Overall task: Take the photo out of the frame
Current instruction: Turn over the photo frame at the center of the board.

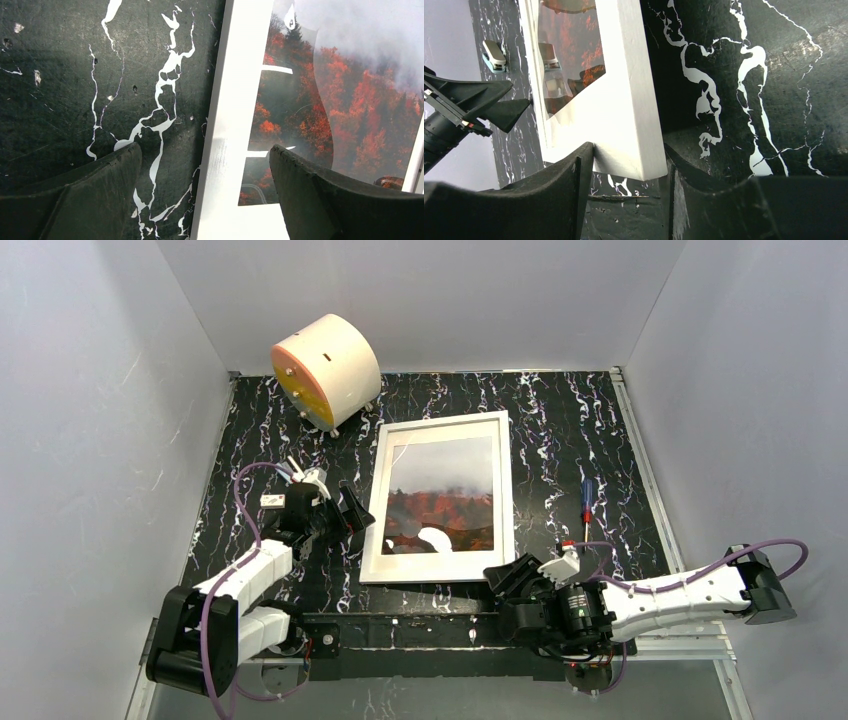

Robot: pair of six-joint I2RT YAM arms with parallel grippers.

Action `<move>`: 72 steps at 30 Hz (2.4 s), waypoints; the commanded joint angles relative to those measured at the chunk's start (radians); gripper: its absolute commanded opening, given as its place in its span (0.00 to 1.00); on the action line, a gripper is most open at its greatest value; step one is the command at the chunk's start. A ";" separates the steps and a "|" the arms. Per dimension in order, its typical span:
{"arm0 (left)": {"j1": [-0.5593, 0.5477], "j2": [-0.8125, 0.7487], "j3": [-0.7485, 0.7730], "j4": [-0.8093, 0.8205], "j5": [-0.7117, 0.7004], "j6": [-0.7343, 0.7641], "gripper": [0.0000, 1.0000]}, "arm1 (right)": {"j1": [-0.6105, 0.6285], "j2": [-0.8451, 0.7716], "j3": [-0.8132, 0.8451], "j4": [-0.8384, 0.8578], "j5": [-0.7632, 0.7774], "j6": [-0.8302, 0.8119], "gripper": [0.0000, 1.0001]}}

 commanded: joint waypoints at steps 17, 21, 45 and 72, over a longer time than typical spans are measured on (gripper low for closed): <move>0.004 0.021 -0.026 -0.024 0.042 -0.004 0.96 | 0.000 0.032 0.013 -0.006 -0.027 0.049 0.59; 0.003 0.022 -0.026 -0.022 0.045 -0.004 0.96 | -0.001 0.048 0.017 0.006 -0.030 0.041 0.59; 0.003 0.095 -0.059 0.036 0.093 -0.008 0.92 | -0.006 0.114 -0.137 0.250 -0.070 0.119 0.61; 0.002 0.094 -0.046 0.026 0.094 -0.008 0.92 | -0.007 0.128 -0.122 0.253 -0.104 0.119 0.72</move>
